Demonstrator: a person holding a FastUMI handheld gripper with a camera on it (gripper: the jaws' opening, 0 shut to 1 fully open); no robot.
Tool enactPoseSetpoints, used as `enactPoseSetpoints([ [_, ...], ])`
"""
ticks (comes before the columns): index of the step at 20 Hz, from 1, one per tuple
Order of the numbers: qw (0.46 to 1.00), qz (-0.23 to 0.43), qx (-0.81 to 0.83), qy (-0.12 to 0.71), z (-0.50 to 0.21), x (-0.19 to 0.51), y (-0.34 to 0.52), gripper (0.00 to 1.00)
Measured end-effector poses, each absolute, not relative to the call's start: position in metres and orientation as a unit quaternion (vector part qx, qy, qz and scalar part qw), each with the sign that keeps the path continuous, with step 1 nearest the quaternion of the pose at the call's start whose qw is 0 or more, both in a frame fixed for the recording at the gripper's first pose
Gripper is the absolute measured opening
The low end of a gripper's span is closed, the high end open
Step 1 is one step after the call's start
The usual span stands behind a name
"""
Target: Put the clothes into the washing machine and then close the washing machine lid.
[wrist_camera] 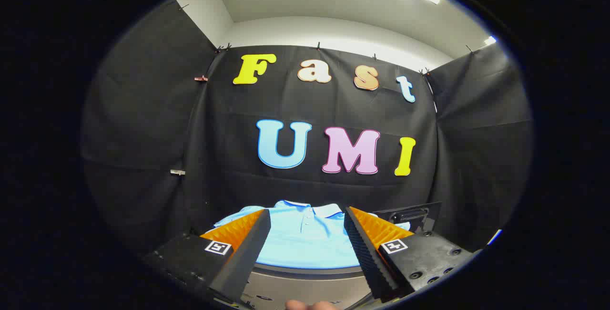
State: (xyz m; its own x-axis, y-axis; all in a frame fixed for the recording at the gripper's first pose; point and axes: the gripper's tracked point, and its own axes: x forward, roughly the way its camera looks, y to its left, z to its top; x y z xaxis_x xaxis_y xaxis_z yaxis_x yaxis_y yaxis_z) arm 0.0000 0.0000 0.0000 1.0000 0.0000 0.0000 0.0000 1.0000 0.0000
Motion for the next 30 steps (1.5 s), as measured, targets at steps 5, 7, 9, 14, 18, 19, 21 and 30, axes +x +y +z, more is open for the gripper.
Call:
enactPoseSetpoints([
  [5,1.0,-0.008,0.002,0.007,-0.004,0.0,-0.005,0.98],
  [7,1.0,-0.01,0.001,0.008,-0.004,0.001,-0.006,0.98],
  [9,1.0,-0.013,0.001,0.006,-0.001,0.002,-0.007,0.98],
  [14,1.0,-0.012,-0.003,0.008,-0.002,0.003,-0.006,0.98],
  [18,1.0,-0.008,-0.007,0.007,-0.001,0.004,-0.004,0.98],
  [19,1.0,-0.008,-0.009,0.007,-0.001,0.005,-0.004,0.98],
  [21,1.0,-0.009,-0.012,0.006,0.0,0.006,-0.005,0.98],
  [30,0.999,-0.018,-0.002,0.036,-0.003,0.036,-0.02,0.97],
])
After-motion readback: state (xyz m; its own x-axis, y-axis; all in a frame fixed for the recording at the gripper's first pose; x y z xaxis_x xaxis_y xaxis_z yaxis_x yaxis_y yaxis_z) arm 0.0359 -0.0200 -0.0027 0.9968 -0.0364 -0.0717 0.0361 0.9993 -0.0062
